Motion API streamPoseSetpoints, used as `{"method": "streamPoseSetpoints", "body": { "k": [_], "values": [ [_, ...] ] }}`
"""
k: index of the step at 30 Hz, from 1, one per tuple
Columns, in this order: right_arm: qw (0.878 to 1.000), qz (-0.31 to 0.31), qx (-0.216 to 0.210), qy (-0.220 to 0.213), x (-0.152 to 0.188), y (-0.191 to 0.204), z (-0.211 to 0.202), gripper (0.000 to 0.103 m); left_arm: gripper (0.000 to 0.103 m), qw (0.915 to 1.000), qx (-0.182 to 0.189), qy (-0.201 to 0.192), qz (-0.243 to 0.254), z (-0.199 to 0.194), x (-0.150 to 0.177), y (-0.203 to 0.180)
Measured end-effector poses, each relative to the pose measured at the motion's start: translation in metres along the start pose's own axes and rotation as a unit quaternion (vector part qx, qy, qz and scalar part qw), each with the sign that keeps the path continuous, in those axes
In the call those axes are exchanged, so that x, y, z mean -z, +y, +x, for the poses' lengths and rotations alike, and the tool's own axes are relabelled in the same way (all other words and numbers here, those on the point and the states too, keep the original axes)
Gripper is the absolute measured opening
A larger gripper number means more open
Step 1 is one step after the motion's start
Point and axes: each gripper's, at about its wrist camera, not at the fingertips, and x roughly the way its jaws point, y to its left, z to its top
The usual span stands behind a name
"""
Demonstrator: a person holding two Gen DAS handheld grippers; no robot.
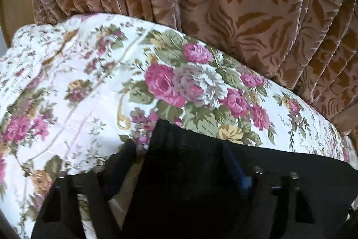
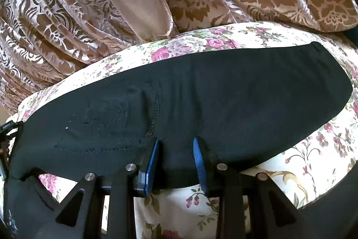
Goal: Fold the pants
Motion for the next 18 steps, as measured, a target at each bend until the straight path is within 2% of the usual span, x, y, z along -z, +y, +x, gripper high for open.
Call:
{"method": "streamPoseSetpoints", "body": {
  "k": [1, 3, 4, 6, 10, 13, 18],
  "values": [
    [1.0, 0.0, 0.001, 0.0, 0.0, 0.0, 0.0, 0.032, 0.056, 1.0, -0.004, 0.0, 0.002, 0.001, 0.001, -0.001],
    [1.0, -0.001, 0.003, -0.001, 0.0, 0.001, 0.0, 0.032, 0.031, 0.9998, -0.015, -0.012, 0.011, -0.001, 0.004, -0.004],
    [1.0, -0.002, 0.004, -0.001, 0.0, 0.001, 0.0, 0.032, 0.026, 0.9996, -0.019, -0.015, 0.011, -0.003, 0.004, -0.005],
    [1.0, -0.002, 0.005, -0.001, 0.0, 0.001, 0.001, 0.032, 0.015, 0.9999, -0.005, -0.014, 0.0, -0.008, 0.006, -0.005],
    [1.0, 0.0, 0.003, -0.001, 0.0, 0.001, 0.001, 0.032, 0.011, 0.9988, 0.006, -0.046, -0.014, -0.034, 0.008, -0.011],
    [1.0, 0.004, -0.001, -0.001, 0.0, -0.002, 0.001, 0.032, 0.01, 0.9963, 0.028, -0.075, -0.032, -0.061, 0.014, -0.015],
    [1.0, 0.005, -0.002, -0.001, 0.0, -0.002, 0.001, 0.032, 0.01, 0.9893, 0.074, -0.121, -0.036, -0.12, 0.045, -0.016]
  ]
}}
